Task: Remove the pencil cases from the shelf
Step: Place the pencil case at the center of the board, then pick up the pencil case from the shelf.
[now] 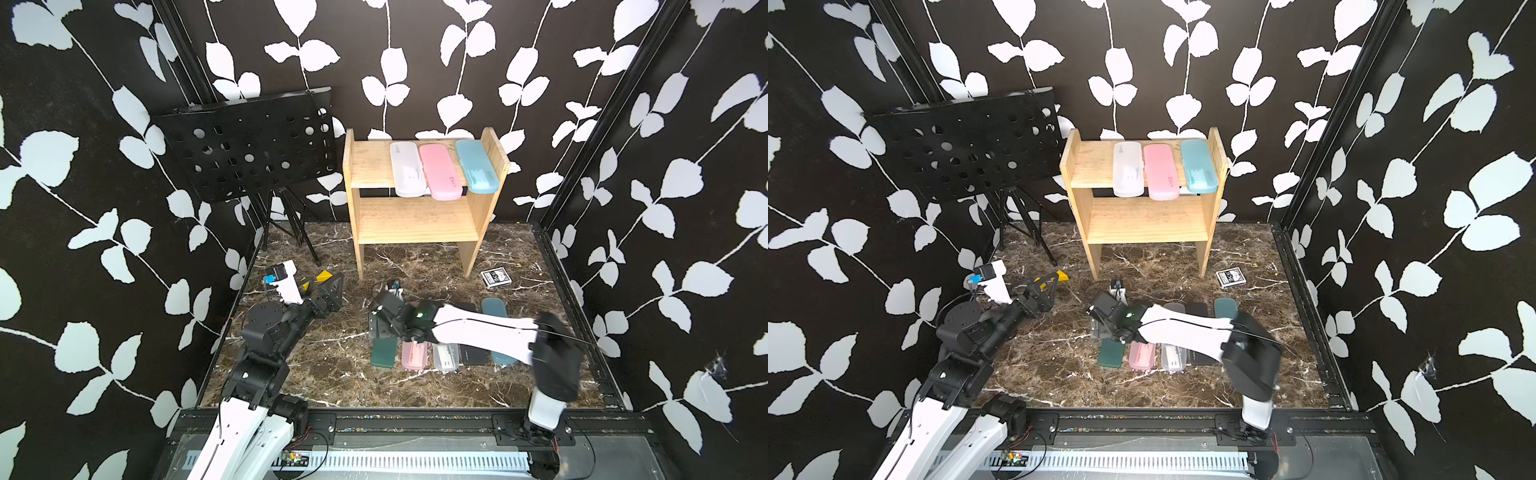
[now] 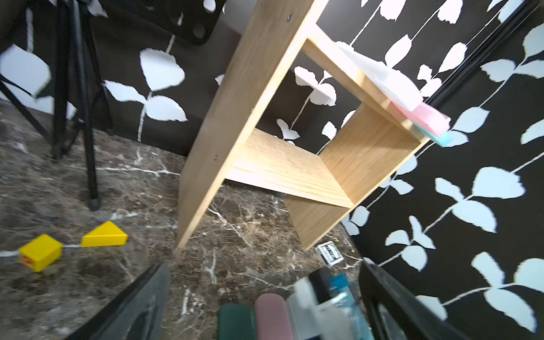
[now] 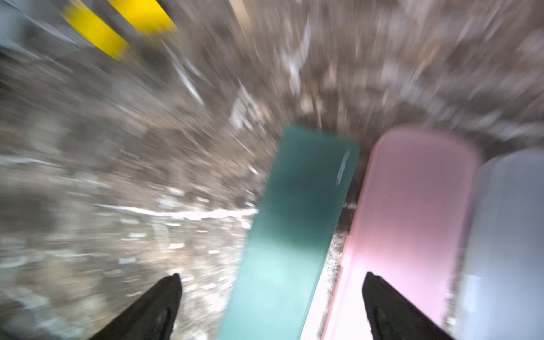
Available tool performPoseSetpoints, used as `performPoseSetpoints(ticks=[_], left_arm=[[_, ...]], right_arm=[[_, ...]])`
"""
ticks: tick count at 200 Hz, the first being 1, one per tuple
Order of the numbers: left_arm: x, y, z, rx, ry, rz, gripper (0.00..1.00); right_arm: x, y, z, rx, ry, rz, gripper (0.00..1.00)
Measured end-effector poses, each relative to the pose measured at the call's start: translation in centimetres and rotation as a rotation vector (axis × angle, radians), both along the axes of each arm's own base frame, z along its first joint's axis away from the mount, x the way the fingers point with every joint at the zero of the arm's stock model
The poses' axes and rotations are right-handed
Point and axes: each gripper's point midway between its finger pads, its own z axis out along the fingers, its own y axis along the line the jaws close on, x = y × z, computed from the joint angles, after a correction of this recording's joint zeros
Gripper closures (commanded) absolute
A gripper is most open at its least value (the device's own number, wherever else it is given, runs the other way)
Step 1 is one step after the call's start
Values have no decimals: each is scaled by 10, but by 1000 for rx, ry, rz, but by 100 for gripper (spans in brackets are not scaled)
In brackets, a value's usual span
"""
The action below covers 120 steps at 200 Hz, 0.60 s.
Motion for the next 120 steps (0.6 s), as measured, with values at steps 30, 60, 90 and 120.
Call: performPoseSetpoints(ticks=[30,60,90,120], left_arm=[[20,-27,10,-111,73,-105,1],[35,-61,33,-208,134,-211,1],[33,-101,80,-260,113,-318,1],[50,-122,112,-324,95,-350,1]], right_arm=[[4,-54,86,177,-125,-68,1],[14,-120,101,184,-172,-190,0],[7,-160,91,132,-154,-241,0],[4,-176,97,129,-161,-257,1]])
